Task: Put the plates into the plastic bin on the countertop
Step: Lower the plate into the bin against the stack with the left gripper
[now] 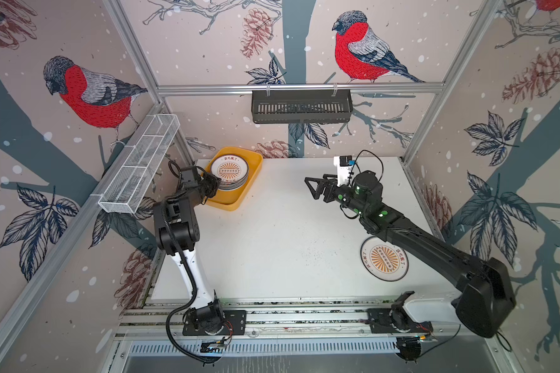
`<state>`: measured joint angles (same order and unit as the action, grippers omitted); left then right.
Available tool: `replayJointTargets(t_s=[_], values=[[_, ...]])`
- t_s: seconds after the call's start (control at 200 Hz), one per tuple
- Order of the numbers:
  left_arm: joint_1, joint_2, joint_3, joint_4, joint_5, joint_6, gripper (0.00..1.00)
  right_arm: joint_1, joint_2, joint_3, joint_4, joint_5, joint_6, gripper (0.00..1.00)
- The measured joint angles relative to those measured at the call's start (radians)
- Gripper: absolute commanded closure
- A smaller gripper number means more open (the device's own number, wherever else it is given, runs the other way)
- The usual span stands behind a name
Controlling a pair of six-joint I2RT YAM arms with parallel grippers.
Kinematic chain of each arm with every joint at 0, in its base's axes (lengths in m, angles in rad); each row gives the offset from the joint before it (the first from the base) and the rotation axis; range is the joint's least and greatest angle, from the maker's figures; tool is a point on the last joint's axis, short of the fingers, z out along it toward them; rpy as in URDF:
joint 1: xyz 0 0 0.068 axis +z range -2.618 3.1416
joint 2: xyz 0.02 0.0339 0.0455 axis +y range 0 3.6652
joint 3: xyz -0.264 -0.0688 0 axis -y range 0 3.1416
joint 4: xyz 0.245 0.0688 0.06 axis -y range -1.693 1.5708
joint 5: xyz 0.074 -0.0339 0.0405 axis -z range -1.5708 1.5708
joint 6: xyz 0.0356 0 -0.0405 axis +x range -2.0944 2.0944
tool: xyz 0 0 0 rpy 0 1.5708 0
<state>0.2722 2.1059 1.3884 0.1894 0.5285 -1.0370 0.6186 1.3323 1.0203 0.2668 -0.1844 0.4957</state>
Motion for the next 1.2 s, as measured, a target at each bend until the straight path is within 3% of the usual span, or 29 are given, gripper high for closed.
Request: replayJointTargets(t_s=[0.17,0.365,0.685,0.961,1.201], values=[[0.004,0.000,0.009,-0.018,-0.010,0.021,0.78,0.000,0.022,0.018,-0.003,-0.001,0.000,0.00],[0.008,0.000,0.040,-0.060,-0.021,0.055,0.70,0.000,0.034,0.025,-0.003,-0.011,0.001,0.00],[0.008,-0.014,0.094,-0.175,-0.038,0.158,0.33,0.000,0.022,0.017,-0.003,-0.010,0.003,0.00],[0.007,-0.037,0.115,-0.272,-0.062,0.252,0.20,-0.002,-0.002,0.006,-0.004,0.002,0.002,0.00],[-0.018,-0.155,0.085,-0.312,-0.098,0.340,0.17,-0.013,-0.016,-0.002,-0.014,0.040,0.003,0.00]])
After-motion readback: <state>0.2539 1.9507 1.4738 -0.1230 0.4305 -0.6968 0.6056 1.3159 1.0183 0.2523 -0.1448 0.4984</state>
